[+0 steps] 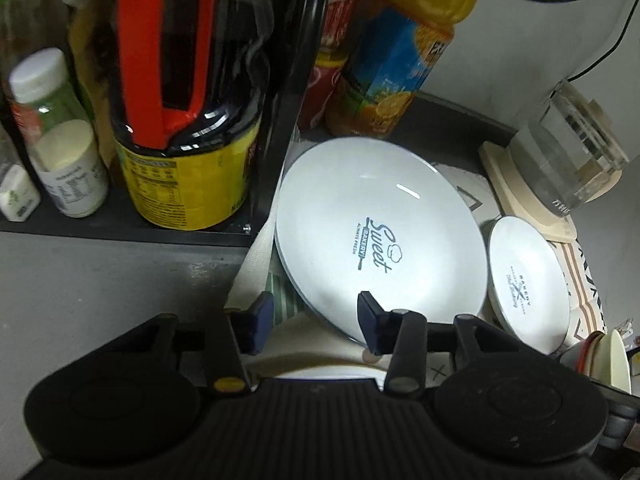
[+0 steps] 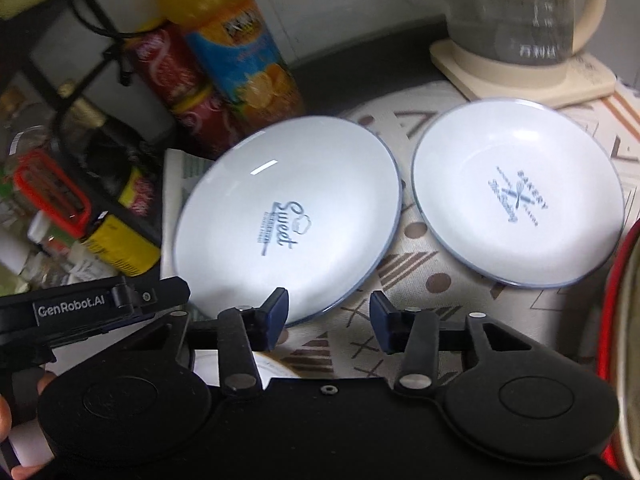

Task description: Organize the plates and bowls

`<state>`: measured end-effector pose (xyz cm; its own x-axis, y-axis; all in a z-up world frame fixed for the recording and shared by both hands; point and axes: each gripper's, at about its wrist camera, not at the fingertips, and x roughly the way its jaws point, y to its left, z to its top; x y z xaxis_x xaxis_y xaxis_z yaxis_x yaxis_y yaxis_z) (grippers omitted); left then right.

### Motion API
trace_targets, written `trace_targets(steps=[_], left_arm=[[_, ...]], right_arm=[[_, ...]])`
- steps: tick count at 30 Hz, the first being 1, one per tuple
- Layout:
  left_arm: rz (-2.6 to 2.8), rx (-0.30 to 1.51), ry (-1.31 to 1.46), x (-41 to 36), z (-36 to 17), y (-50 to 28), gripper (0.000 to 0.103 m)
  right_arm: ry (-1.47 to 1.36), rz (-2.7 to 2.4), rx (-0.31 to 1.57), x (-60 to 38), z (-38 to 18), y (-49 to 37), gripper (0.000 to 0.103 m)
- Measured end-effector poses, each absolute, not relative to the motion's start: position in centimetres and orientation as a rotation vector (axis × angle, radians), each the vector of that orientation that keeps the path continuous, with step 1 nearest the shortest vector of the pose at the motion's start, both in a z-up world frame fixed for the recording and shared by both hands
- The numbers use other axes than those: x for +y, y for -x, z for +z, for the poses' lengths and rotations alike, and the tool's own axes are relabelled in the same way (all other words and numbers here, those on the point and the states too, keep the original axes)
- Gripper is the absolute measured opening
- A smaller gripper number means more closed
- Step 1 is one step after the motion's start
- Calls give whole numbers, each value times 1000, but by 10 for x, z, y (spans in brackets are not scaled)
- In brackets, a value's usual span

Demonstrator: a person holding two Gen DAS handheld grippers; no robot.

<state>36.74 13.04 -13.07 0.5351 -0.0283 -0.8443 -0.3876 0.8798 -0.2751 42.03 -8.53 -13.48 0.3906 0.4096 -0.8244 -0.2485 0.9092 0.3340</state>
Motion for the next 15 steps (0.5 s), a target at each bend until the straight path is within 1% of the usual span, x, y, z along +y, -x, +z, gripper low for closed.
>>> trace_targets(steps=[6,8,13,15], left_arm=[[224,1027,508,136,-148,-379,33],[212,1033,512,134,-152,-384,28],[214,1056,529,135,-159,-393,24],[210,1064,536,137,-163,-393,22]], right_arm=[[-190,387,1116,-82,-151,-429,34],[-199,381,1121,-81,-155,-433,30],[-219,378,1131,-81,-163,-442,22],[-222,374,1137,-80,-165,-445,22]])
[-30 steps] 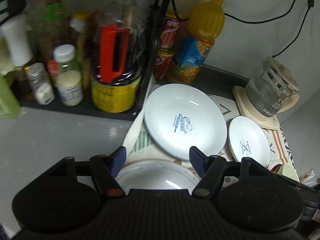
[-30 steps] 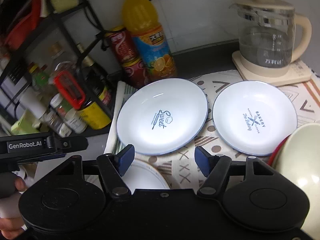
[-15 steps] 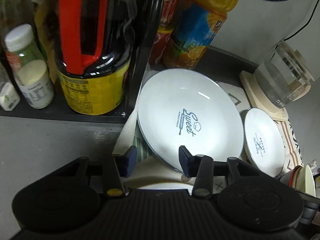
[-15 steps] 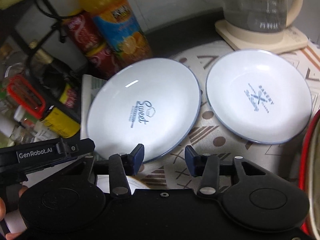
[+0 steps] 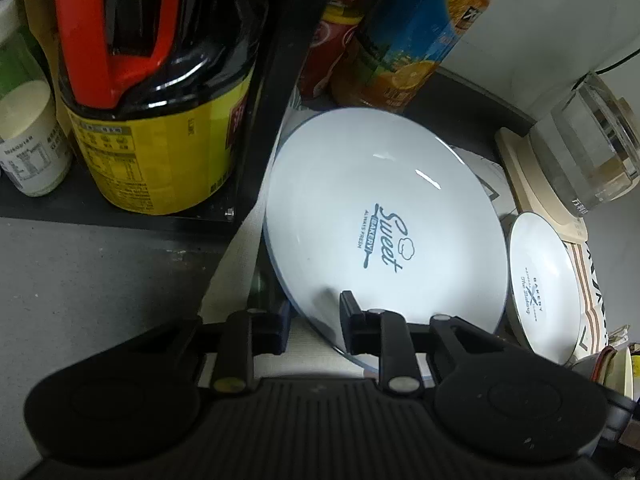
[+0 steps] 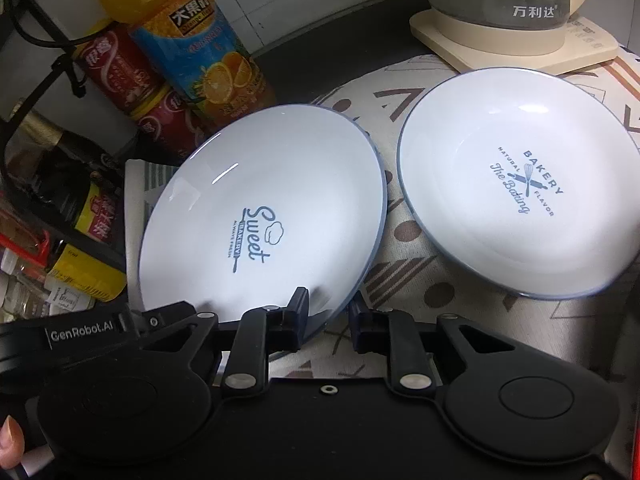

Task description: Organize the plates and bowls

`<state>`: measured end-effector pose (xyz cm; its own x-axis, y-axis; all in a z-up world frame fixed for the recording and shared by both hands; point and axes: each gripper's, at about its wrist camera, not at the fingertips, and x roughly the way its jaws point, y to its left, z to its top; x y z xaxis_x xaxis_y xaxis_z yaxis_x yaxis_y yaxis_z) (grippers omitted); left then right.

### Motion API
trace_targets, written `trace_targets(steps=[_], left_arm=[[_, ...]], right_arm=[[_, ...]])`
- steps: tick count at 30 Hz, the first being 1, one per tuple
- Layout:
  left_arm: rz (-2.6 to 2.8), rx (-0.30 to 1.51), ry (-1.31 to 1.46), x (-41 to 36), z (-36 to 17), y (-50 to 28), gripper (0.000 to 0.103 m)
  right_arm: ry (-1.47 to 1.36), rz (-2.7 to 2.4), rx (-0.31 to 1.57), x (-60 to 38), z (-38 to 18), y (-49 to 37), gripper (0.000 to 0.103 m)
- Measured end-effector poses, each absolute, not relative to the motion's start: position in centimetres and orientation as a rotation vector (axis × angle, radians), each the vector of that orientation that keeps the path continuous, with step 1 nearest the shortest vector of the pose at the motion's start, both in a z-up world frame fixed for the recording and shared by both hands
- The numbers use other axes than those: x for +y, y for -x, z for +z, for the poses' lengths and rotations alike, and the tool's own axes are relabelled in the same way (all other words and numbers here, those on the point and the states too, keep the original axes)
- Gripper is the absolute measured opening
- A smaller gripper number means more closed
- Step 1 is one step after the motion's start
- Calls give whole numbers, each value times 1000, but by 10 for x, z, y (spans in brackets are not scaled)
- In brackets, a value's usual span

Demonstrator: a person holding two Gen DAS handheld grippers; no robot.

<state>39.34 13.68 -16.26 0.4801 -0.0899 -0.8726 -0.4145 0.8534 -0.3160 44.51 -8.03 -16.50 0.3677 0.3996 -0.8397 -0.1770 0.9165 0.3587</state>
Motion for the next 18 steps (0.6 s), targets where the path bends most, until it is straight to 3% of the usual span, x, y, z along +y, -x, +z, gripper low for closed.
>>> trace_targets(steps=[18], left_arm=[[212,1026,535,131,-158,-395,17]], right_arm=[[-297,410,1084,-90,-164,-445,16]])
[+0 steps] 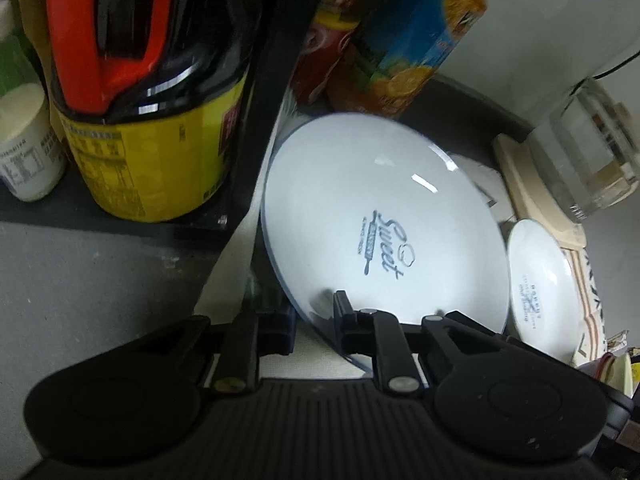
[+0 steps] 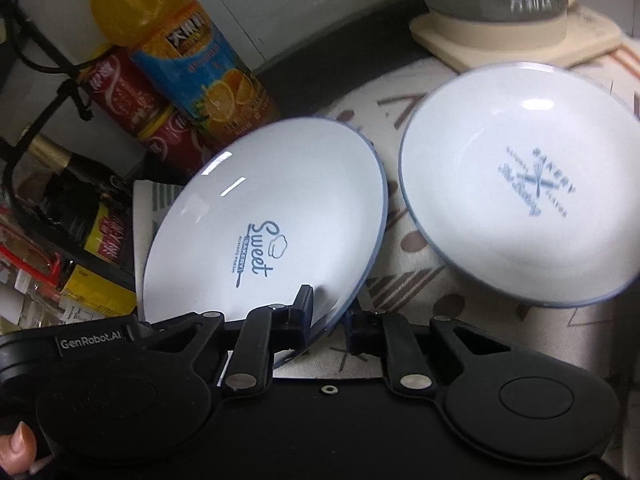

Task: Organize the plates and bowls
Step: 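Lift the 'Sweet' plate and lower it onto the large flower plate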

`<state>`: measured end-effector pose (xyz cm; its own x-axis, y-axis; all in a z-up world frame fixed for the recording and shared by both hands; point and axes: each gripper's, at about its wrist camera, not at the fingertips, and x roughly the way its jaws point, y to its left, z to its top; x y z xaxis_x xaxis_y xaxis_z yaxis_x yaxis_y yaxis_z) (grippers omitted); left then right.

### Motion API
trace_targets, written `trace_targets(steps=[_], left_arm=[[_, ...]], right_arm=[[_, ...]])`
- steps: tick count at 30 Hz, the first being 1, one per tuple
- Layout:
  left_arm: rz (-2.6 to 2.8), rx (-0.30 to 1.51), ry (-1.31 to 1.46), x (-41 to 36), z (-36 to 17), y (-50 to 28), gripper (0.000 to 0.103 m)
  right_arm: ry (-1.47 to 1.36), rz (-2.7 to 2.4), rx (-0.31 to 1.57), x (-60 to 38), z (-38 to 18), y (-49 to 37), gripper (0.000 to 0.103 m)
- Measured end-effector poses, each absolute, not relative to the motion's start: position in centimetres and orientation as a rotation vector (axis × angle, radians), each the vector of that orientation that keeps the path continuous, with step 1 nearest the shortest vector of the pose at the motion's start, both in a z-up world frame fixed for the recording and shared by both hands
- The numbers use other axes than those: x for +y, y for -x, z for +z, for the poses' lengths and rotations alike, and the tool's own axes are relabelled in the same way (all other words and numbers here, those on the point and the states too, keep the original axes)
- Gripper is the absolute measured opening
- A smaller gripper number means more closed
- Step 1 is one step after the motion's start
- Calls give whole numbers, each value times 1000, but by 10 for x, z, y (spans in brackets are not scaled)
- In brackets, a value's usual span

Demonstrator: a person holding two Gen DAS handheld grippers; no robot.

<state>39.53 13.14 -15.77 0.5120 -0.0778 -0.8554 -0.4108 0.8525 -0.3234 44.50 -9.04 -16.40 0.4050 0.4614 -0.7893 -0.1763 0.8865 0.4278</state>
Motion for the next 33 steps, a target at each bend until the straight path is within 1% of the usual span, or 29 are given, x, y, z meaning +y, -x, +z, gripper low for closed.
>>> trace_targets(steps=[14,20,33], left_arm=[[238,965,542,108,-123,-363,17],[258,938,544,92,-109,-336,17],[288,914,548,63,-93,-270,17]], right_arm=[[-287,458,1016,-111,-131,-423,16],[-288,483,998,-125,-119,-402,16],[-284,517,985,-154,-112,-340,16]])
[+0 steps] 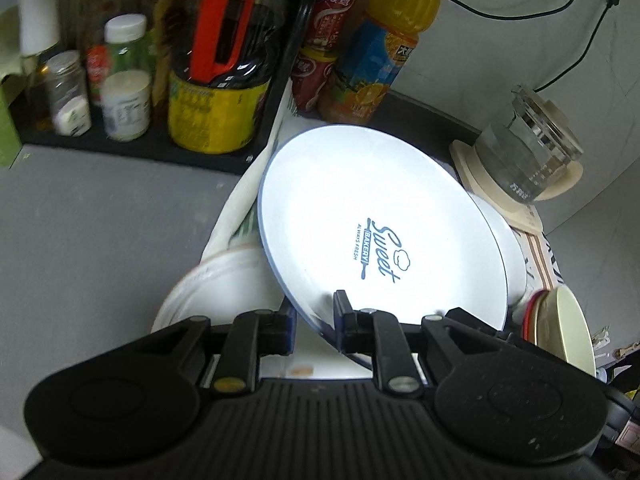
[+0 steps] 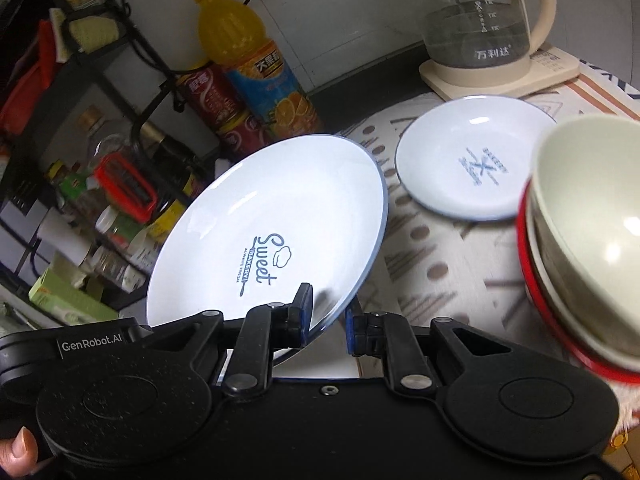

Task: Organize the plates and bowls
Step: 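Lift the 'Sweet' plate and lower it onto the large flower plate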

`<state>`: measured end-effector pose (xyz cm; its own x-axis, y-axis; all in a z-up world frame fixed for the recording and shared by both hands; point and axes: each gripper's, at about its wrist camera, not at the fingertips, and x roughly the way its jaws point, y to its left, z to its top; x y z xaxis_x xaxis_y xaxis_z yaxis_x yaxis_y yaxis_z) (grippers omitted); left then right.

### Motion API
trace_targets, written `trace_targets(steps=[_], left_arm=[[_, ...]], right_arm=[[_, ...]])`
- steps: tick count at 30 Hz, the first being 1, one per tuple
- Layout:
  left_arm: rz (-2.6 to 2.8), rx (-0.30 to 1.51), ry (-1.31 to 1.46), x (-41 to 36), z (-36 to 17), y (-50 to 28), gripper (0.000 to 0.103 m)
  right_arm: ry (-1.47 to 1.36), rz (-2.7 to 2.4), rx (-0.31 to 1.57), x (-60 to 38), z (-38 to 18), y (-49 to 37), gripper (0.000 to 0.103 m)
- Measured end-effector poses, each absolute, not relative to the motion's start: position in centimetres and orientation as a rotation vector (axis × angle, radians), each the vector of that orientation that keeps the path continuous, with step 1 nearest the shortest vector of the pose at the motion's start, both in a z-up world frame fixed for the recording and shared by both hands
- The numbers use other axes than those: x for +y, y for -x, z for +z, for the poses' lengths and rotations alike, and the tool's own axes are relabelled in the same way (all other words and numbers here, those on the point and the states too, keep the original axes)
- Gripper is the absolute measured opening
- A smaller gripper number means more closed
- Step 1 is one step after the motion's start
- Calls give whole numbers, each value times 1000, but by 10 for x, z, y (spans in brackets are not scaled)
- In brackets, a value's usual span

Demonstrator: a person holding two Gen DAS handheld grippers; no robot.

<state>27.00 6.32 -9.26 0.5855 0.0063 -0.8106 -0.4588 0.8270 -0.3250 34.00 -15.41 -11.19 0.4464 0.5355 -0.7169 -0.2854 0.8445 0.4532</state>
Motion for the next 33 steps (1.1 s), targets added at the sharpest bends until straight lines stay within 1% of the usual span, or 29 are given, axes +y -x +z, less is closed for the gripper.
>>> trace_targets(steps=[9,18,24,33], left_arm=[[319,919,567,46,-95,-222,17],[337,933,590,35,-103,-195,17],[351,947,626,37,-108,-185,18],[377,1005,646,38,-114,-192,18]], right_arm=[[-264,533,1000,-163,-112,-299,16],[-222,548,1028,-169,-114,-276,16],[-177,561,1037,-164,-113,-270,16],[-121,558,1075,-156,-119,-275,16]])
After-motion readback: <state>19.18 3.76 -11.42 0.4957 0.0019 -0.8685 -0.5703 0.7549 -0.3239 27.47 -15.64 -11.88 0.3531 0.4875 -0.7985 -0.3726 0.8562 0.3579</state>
